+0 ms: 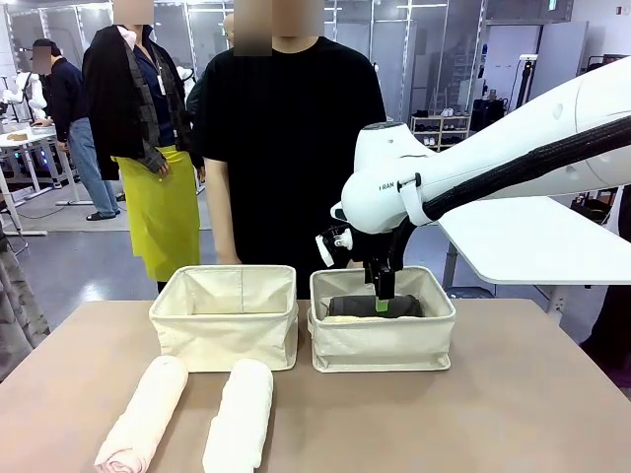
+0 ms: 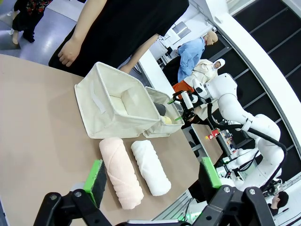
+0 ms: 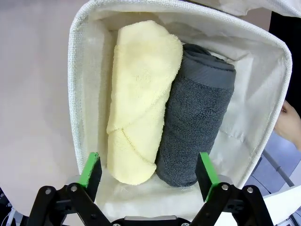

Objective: Divide the towels into two baskets.
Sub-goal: Pick up one hotel-folded towel from the bottom of the table and place it in the Fabric basket indicated by the person.

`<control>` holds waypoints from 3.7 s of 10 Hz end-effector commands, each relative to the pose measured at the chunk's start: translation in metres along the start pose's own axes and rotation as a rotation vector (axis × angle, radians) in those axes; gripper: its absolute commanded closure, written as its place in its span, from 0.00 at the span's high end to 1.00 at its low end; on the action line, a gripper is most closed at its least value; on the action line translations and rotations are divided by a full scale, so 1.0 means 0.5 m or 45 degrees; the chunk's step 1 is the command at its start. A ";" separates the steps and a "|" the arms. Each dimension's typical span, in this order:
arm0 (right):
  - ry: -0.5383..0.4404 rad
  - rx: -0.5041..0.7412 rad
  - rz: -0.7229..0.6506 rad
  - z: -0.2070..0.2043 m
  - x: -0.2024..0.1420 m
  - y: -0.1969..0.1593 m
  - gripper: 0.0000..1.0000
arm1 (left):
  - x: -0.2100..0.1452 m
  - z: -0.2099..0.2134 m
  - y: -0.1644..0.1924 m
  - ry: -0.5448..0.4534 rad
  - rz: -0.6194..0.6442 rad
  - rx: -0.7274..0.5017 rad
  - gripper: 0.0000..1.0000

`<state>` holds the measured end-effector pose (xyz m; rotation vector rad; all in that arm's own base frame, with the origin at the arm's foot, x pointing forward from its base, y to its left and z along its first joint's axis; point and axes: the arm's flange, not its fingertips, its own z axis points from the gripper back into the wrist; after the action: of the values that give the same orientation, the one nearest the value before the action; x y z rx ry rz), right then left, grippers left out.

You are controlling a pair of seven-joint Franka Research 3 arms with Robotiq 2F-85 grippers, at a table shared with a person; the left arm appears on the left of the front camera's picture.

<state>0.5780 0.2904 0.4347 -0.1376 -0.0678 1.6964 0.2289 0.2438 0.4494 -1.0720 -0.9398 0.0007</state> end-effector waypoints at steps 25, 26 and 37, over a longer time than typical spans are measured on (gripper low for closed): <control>-1.753 0.619 -1.760 -0.073 -0.944 0.808 1.00 | 0.000 0.005 -0.004 -0.007 -0.009 -0.013 1.00; -1.753 0.619 -1.760 -0.073 -0.944 0.808 1.00 | 0.000 0.005 -0.004 -0.007 -0.009 -0.013 1.00; -1.753 0.619 -1.760 -0.073 -0.944 0.808 1.00 | 0.000 0.005 -0.004 -0.007 -0.009 -0.013 1.00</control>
<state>0.2475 -0.2331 0.3700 1.1924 -0.5912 0.1236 0.2290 0.2436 0.4496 -1.0714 -0.9394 0.0001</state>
